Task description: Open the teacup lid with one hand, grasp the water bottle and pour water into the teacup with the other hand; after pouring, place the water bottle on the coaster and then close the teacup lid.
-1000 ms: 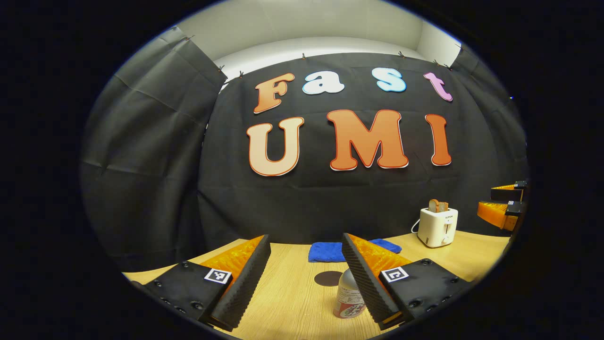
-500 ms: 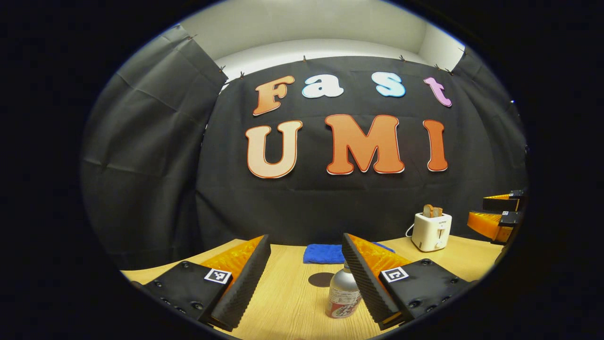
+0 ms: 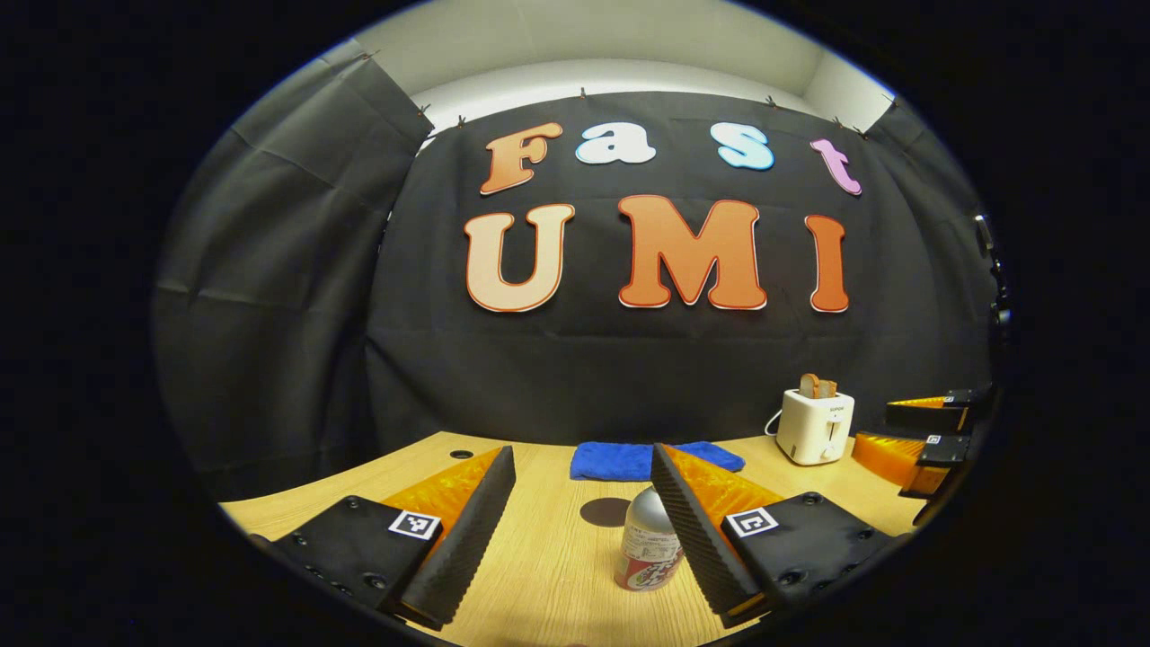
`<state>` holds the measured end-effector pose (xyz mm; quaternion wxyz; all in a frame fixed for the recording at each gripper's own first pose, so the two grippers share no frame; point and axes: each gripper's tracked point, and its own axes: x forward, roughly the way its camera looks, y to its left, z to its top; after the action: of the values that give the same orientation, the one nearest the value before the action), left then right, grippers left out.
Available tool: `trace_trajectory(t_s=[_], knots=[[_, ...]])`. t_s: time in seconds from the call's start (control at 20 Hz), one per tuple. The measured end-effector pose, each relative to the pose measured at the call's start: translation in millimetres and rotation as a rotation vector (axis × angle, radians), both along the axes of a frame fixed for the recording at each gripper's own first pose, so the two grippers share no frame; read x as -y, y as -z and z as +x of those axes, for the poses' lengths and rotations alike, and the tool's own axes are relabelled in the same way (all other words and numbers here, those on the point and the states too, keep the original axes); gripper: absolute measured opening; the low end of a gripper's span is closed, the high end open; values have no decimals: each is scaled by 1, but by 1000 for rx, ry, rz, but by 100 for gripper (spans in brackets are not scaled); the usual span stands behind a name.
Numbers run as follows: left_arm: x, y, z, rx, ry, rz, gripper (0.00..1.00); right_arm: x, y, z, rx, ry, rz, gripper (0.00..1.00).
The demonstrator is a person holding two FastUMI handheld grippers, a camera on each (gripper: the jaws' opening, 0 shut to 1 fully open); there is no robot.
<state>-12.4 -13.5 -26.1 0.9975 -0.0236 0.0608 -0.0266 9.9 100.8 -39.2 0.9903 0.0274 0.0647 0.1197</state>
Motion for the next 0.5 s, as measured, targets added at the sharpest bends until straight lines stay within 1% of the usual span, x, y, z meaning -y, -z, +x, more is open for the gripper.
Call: trace_trajectory(t_s=[0.05, 0.2, 0.35, 0.5], knots=[[-1, 2, -1, -3, 4, 1, 100, -6, 7, 0, -13, -20, 5, 94], [-4, 5, -4, -14, 3, 15, 100, -21, 24, 4, -52, -57, 23, 94], [-14, 3, -7, -6, -15, 36, 100, -29, 45, 10, -93, -73, -18, 93], [-11, 8, -8, -14, -4, 35, 100, -40, 68, 12, -146, -105, -31, 93]])
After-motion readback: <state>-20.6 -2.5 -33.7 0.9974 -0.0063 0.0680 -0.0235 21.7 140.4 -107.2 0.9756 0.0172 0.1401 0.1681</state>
